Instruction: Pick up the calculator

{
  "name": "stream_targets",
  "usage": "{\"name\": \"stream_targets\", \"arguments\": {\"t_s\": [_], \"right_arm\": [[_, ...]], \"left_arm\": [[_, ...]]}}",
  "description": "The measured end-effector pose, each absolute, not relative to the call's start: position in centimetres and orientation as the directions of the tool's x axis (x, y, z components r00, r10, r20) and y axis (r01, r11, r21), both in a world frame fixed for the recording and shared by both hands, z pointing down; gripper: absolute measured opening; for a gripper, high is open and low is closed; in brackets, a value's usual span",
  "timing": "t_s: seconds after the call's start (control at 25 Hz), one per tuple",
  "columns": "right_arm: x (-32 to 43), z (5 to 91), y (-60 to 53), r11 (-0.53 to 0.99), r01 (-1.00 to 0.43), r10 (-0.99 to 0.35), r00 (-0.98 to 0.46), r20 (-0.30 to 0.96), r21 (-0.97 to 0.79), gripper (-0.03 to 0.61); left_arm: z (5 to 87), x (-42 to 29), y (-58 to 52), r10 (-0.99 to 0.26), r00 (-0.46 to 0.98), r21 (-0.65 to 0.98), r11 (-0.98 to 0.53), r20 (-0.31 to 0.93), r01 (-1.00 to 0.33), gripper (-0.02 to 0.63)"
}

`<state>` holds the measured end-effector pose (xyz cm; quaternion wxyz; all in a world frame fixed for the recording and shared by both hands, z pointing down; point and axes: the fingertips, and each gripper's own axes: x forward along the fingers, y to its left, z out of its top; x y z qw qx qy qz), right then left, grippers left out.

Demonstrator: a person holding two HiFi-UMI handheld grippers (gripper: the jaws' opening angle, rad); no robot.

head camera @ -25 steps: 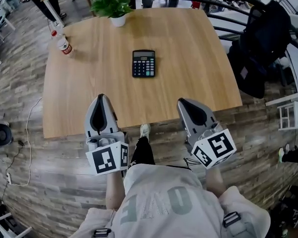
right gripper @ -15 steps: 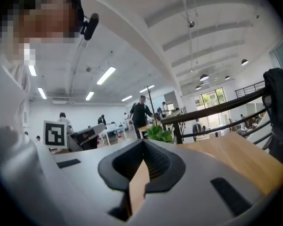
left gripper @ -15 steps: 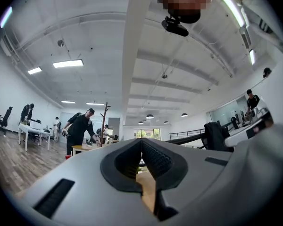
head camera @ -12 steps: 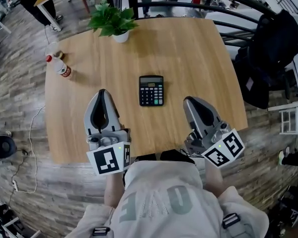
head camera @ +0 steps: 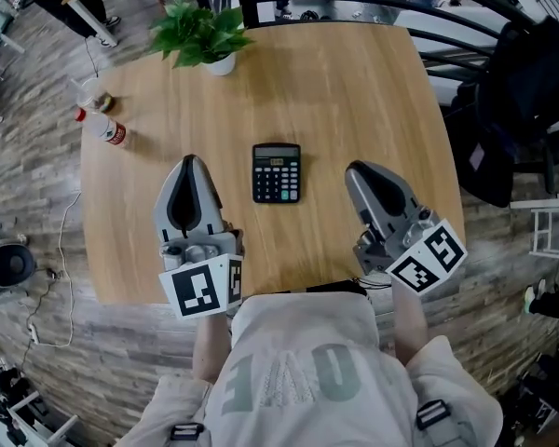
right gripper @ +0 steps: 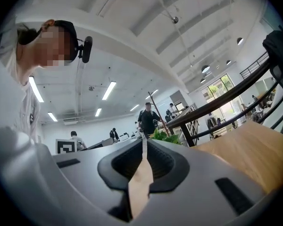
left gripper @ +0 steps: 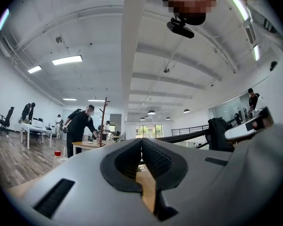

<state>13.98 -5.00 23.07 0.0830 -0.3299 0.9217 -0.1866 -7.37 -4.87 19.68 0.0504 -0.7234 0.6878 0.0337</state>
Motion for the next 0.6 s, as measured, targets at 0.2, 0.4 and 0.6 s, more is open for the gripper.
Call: {"name": "stream_targets", "arguments": {"t_s": [0.2, 0.4, 0.6], "right_arm": [[12.6, 22.3, -8.7, 0.792, -0.48, -0.521, -0.854, -0.008, -0.377, 0.224], [10.9, 22.3, -13.1, 0.853, -0.408, -0.411, -0.909, 0.062, -0.326, 0.342], [7.7, 27.3, -16.9, 0.878, -0.269, -0.179, -0.952, 0.249, -0.396, 0.341]], "left_arm": [[19.8, -7.3, -6.3, -0.993, 0.045, -0.029, -0.043, -0.106, -0.999, 0.009], [21.5, -6.9, -6.6, -0.997, 0.025, -0.01, -0.025, -0.066, -1.0, 0.009], [25.2, -6.3, -6.9, -0.998, 0.059, 0.004, -0.059, -0.014, -0.998, 0.009]]}}
